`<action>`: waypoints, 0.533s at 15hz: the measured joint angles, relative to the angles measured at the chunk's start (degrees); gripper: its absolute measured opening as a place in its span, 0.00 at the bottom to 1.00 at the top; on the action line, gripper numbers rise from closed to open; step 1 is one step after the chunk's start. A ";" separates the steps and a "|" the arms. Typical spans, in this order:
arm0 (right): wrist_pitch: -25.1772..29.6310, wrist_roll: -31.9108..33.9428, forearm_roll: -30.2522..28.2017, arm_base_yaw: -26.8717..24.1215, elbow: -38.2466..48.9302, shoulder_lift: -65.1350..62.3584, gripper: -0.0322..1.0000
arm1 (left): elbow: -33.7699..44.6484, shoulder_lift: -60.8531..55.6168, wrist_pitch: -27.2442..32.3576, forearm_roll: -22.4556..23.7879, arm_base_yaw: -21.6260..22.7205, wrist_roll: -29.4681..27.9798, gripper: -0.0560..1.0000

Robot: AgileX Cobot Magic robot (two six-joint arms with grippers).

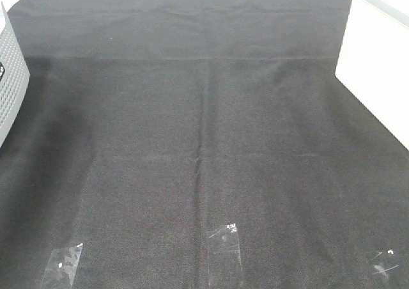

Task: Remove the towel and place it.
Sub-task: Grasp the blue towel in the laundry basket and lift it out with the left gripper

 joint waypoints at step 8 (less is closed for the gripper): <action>0.00 0.00 0.00 0.00 0.00 0.00 0.96 | 0.00 -5.50 -6.19 2.92 -13.58 0.63 0.05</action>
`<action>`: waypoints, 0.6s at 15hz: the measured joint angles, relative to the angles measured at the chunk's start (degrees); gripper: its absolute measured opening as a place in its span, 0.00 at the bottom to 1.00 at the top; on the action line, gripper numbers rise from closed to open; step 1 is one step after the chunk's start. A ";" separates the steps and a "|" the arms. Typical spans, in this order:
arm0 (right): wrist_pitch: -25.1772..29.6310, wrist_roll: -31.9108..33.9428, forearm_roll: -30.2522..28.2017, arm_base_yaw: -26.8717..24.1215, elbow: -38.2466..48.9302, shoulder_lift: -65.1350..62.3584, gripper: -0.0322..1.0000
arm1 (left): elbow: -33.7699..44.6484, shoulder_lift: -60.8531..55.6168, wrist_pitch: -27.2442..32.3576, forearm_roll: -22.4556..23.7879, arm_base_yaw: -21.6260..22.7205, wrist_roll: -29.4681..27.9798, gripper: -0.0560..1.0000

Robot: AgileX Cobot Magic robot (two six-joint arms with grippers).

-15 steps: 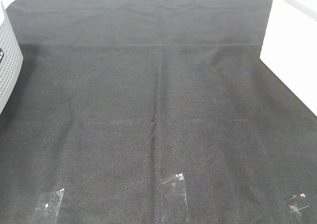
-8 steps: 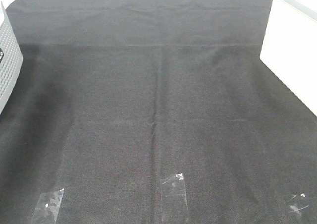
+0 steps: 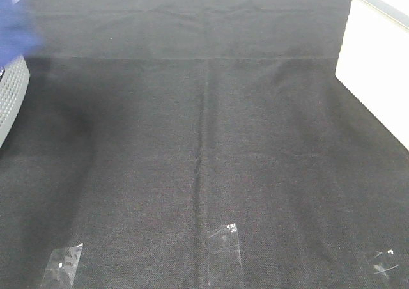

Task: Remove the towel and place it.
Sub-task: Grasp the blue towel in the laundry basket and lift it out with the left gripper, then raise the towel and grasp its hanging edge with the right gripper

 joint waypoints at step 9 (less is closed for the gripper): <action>-4.47 -5.27 5.21 0.00 -1.26 7.10 0.96 | 0.00 -0.69 5.50 0.17 -3.90 2.35 0.05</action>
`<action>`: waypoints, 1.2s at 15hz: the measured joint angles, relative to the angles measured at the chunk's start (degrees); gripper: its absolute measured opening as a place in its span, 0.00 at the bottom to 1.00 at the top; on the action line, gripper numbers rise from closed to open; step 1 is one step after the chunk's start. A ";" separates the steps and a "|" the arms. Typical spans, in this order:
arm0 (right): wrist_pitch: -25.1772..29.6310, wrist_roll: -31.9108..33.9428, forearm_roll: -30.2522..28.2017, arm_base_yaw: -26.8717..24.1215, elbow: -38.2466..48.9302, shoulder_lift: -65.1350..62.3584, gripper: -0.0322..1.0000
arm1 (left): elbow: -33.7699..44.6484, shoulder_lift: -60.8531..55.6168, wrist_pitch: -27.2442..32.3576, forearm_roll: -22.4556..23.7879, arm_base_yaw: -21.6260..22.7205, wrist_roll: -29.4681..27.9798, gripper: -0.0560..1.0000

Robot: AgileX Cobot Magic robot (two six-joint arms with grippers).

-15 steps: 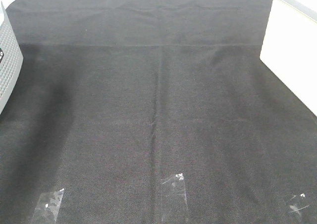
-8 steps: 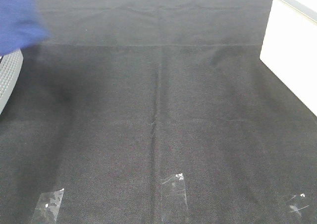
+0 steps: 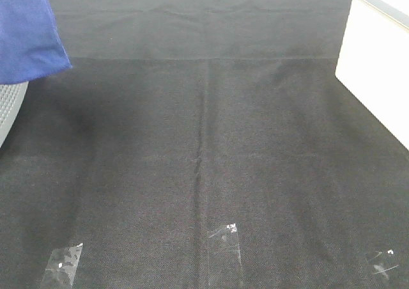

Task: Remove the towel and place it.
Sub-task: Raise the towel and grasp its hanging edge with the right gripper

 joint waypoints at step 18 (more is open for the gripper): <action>9.05 -113.04 93.16 1.09 -20.51 84.86 0.96 | 0.00 0.00 -4.41 -9.17 -11.69 7.68 0.05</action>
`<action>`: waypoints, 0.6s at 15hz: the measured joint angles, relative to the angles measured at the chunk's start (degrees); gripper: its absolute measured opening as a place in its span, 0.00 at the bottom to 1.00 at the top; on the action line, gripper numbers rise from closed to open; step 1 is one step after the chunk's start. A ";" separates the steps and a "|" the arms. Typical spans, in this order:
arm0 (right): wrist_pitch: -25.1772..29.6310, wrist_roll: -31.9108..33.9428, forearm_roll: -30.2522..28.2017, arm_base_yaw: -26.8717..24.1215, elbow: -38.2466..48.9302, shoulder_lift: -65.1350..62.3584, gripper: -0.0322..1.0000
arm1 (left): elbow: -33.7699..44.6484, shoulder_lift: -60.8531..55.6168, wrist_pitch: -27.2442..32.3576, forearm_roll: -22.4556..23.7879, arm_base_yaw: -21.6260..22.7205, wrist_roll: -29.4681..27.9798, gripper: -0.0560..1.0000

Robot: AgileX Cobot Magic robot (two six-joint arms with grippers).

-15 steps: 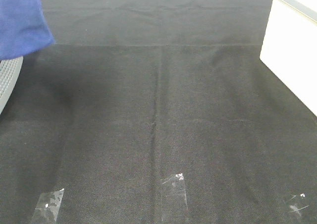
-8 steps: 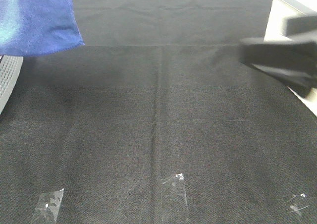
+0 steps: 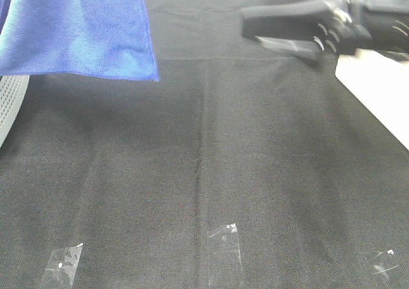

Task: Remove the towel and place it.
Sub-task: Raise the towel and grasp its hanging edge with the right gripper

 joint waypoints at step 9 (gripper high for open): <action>-5.27 0.06 -0.29 12.78 -17.48 16.62 0.96 | 0.00 0.00 0.00 -1.15 0.00 -0.06 0.05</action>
